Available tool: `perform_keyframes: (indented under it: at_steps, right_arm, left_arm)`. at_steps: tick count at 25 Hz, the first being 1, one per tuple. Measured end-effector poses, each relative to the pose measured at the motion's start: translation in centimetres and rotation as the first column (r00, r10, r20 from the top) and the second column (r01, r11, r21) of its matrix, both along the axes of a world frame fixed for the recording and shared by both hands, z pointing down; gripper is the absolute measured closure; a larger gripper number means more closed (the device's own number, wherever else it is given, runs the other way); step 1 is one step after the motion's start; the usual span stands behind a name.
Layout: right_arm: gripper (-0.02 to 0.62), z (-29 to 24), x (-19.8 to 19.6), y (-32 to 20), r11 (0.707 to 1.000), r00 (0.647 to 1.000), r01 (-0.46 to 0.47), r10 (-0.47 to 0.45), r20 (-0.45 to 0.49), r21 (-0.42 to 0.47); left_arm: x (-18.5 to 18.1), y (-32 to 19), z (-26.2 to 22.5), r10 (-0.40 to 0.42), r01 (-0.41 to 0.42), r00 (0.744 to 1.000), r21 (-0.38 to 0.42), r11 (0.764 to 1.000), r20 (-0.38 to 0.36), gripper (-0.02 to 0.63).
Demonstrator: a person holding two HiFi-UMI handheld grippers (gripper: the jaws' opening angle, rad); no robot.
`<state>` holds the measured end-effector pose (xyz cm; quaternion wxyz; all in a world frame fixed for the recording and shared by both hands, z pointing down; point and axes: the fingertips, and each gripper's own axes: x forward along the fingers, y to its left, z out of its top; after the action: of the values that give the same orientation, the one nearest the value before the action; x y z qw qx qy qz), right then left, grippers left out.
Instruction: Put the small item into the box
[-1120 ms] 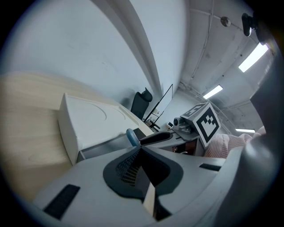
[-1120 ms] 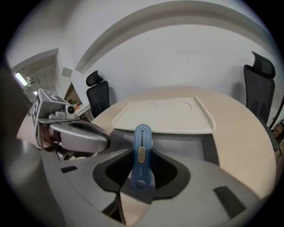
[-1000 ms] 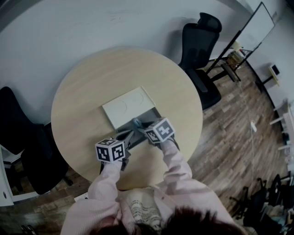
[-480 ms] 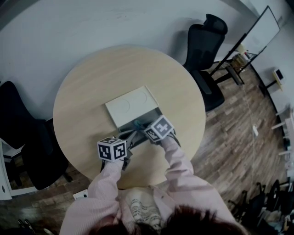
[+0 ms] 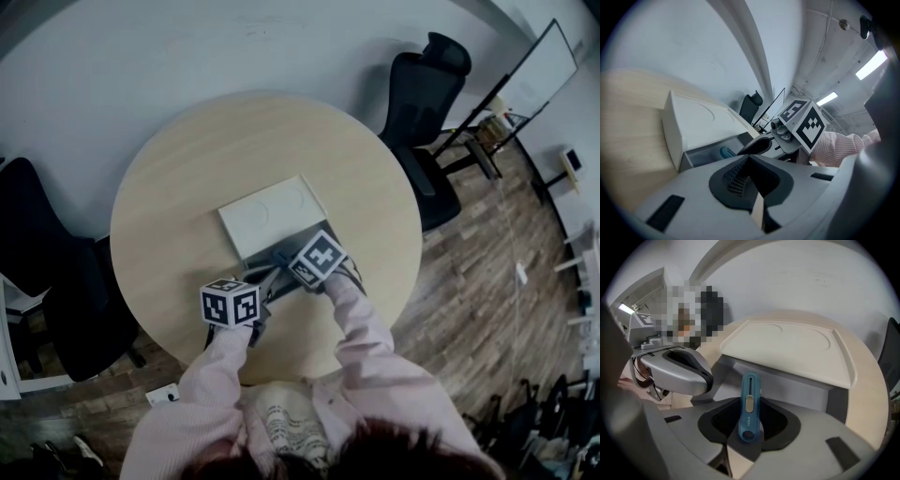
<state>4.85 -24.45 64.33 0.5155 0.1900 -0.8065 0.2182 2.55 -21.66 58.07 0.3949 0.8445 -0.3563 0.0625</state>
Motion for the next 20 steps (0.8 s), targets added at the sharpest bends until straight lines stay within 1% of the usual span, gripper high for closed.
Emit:
perform_keyframes:
  at_steps: [4,20]
  right_arm:
    - [0.464,0.4,-0.3,-0.2,1.000,1.000,0.012,-0.012,-0.025,0.000]
    - [0.463,2.4,-0.1,-0.7,1.000,0.997,0.003,-0.004,-0.076,-0.019]
  left_arm:
    - [-0.1,0.1,0.2,0.000,0.000,1.000,-0.004,1.000,0.006,0.597]
    - [-0.5,0.4,0.7,0.005,-0.005,1.000,-0.021,1.000,0.030,0.597]
